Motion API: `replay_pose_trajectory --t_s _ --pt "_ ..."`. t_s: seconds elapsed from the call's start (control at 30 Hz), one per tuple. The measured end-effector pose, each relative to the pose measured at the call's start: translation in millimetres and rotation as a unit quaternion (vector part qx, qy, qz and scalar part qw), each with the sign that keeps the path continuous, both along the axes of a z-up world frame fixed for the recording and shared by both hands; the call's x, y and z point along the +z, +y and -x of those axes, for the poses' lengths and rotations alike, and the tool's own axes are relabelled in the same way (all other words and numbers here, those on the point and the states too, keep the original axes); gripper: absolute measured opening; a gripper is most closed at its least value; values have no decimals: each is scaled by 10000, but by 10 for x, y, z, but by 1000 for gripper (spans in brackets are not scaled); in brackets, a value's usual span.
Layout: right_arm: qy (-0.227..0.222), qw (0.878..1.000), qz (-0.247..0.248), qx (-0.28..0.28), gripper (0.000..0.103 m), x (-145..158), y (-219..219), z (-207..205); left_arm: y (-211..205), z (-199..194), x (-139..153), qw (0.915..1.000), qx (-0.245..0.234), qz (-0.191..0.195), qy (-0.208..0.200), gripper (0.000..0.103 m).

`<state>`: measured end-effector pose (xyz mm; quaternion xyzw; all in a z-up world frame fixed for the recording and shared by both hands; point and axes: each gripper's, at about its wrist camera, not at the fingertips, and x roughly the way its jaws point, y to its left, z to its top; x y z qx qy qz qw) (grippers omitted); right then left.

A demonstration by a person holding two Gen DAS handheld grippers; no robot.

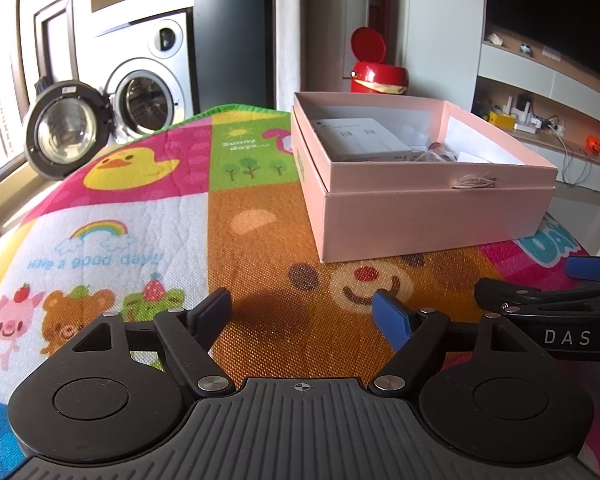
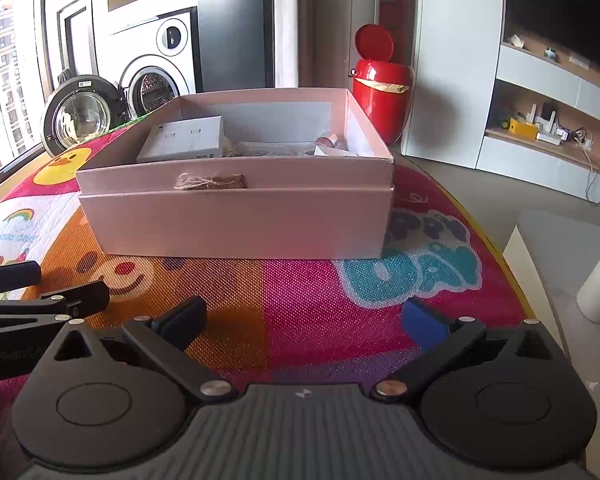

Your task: Organize rigid objects

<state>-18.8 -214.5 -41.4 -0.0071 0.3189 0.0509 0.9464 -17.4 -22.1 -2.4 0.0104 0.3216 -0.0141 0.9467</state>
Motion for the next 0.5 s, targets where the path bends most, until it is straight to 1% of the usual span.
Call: replay_pose_trajectory --t_s 0.5 --pt "-1 10000 -1 -1 103 -2 2 -1 2 -8 0 10000 -4 60 3 83"
